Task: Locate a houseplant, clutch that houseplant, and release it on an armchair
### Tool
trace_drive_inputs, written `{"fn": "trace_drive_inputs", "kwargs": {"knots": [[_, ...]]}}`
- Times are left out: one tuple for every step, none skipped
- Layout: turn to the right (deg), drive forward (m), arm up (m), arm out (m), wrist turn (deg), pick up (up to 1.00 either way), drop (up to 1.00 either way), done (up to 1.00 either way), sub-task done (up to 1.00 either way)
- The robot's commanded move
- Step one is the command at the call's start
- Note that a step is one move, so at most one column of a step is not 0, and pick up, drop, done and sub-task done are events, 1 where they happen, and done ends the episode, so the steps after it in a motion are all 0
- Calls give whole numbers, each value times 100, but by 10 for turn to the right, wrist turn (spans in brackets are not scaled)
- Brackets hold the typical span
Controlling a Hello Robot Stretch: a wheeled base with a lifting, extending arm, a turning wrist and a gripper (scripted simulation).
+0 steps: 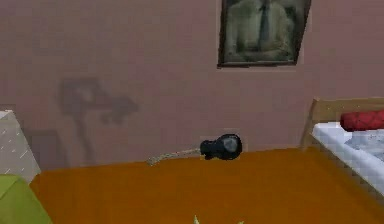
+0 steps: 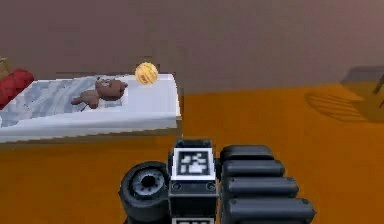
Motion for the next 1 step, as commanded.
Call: {"fn": "trace_drive_inputs", "kwargs": {"knots": [[450,0,0,0,0,0,0,0,0]]}}
